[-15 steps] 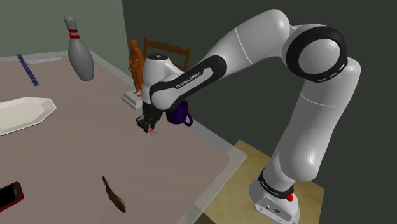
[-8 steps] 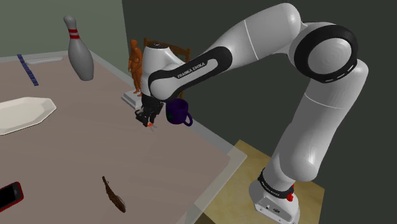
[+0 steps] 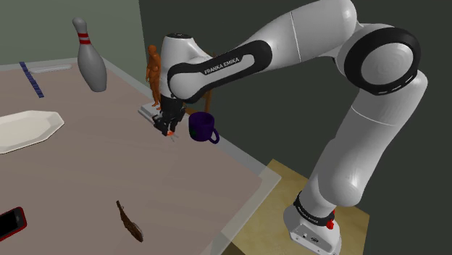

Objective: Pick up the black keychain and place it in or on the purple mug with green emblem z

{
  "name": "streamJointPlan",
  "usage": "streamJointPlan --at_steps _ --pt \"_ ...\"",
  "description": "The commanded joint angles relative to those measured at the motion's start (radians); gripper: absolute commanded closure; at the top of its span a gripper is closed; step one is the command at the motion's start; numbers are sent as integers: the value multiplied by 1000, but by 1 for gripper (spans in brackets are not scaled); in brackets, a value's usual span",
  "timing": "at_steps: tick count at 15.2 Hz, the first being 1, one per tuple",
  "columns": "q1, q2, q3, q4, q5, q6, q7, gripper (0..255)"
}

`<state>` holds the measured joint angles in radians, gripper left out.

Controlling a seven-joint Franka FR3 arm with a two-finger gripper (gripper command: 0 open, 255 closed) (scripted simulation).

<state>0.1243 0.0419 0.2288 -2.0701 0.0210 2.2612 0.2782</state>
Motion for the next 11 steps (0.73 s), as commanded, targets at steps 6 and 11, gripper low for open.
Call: streamJointPlan --at_steps 6,11 --pt "-1 -34 0 59 8 -92 -2 255" --pt "-1 -50 -1 108 11 -158 -3 255"
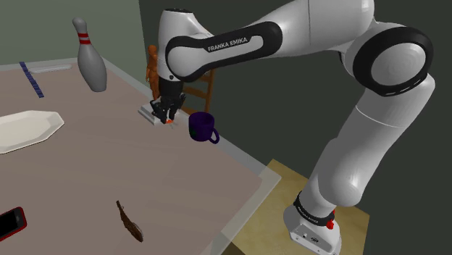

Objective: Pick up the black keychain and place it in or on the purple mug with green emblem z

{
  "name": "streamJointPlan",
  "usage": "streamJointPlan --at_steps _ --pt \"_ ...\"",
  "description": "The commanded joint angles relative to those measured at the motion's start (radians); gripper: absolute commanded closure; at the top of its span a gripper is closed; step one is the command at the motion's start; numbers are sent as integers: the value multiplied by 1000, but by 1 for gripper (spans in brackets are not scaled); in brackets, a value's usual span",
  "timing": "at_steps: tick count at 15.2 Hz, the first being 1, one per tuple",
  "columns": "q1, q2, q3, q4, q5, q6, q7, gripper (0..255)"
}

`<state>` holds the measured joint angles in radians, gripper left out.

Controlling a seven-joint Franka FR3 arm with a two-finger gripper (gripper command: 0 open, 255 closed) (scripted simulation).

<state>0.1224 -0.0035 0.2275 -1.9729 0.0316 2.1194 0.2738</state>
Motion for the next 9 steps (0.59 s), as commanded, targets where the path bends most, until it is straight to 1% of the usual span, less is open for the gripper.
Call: streamJointPlan --at_steps 1,4,9 --pt "0 -8 0 21 1 -29 1 255" --pt "0 -14 0 50 2 -64 1 255" --pt "-47 -137 -59 -74 42 -66 -121 255"
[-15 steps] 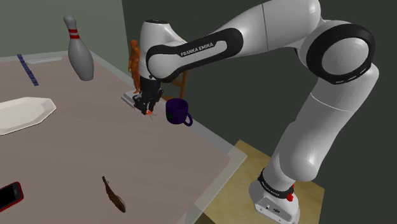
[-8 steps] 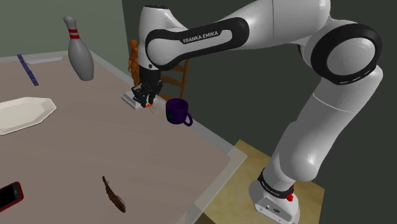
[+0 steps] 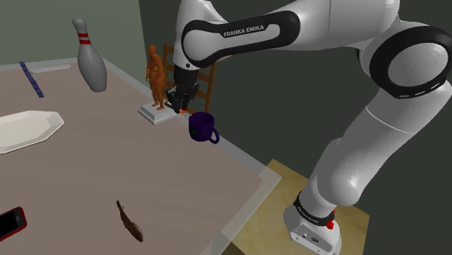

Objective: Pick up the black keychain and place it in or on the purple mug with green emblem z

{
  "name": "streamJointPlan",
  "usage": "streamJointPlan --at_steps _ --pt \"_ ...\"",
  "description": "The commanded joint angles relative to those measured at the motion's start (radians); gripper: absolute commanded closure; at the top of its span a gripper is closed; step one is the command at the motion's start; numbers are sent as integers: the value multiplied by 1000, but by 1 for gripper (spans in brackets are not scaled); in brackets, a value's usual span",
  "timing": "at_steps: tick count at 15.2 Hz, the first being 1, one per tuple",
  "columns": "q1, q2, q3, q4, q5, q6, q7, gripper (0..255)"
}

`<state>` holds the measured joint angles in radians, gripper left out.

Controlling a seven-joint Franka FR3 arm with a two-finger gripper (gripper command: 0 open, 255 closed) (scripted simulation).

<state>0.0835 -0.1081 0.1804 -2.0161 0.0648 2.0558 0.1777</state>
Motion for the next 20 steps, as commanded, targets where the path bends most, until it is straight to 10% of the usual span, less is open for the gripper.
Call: streamJointPlan --at_steps 1,20 --pt "-17 -54 -25 -52 14 -4 -49 255" --pt "-71 -145 -123 -292 34 134 -222 255"
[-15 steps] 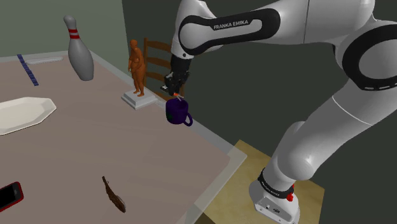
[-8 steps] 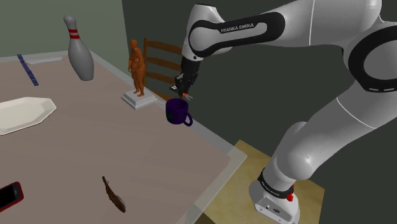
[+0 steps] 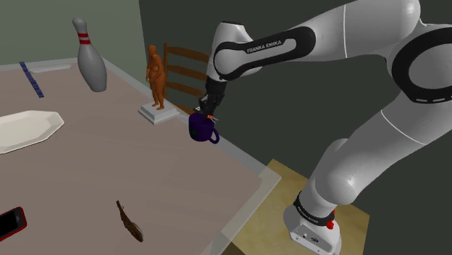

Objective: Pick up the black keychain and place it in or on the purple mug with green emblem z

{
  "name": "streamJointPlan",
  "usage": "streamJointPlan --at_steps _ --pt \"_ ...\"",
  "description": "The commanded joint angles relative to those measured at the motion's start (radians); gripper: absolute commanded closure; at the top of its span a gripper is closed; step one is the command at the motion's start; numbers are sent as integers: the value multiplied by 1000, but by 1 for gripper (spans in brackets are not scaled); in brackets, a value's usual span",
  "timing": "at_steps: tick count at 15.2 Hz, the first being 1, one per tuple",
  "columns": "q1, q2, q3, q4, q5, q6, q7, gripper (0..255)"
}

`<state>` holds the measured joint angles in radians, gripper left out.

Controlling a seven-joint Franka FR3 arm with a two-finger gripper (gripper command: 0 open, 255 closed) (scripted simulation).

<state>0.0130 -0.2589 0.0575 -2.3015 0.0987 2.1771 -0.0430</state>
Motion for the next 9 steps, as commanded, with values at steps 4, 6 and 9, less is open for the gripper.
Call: streamJointPlan --at_steps 4,6,9 --pt "1 25 1 -41 3 66 -6 255" --pt "1 25 1 -41 3 66 -6 255" --pt "1 25 1 -41 3 66 -6 255"
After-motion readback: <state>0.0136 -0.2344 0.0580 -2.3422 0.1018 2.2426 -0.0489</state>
